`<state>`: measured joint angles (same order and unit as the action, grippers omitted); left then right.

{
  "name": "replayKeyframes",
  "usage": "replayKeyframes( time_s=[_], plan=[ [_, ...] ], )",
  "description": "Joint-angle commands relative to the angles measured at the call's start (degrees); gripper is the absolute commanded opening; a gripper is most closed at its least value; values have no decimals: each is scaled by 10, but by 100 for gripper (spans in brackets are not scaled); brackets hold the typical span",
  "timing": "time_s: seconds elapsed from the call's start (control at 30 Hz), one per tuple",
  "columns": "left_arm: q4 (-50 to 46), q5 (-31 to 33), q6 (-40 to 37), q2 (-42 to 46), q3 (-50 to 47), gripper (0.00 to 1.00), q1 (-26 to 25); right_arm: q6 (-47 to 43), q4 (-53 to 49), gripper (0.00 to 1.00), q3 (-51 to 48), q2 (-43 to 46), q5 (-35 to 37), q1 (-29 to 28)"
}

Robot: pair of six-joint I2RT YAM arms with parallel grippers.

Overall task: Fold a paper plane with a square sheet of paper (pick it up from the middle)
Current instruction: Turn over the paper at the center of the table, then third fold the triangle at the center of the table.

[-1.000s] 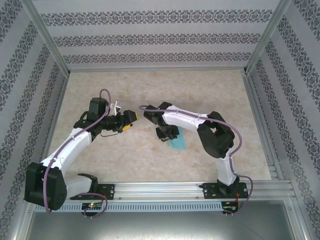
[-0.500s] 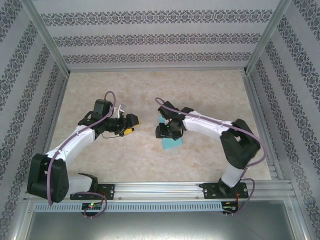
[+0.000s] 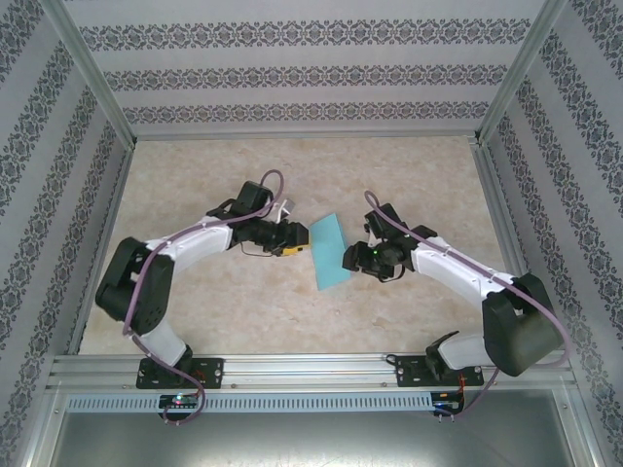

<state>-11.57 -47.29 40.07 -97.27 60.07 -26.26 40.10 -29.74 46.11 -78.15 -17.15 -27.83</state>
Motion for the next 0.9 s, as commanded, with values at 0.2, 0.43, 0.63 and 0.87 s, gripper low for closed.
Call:
replayKeyframes(
  time_s=[0.2,0.43,0.63,0.87],
  plan=[
    [-14,8,-47,-119,102,35,-33,9,88,45,-46,10,-93,16],
    [-53,19,-78,-176,151,31,-44,22,116,23,-63,3,-112,16],
    [-82,22,-98,-219,186,29,-56,25,119,11,-66,-2,-118,16],
    [-125,36,-125,-254,217,29,-68,29,120,4,-58,-22,-124,17]
  ],
)
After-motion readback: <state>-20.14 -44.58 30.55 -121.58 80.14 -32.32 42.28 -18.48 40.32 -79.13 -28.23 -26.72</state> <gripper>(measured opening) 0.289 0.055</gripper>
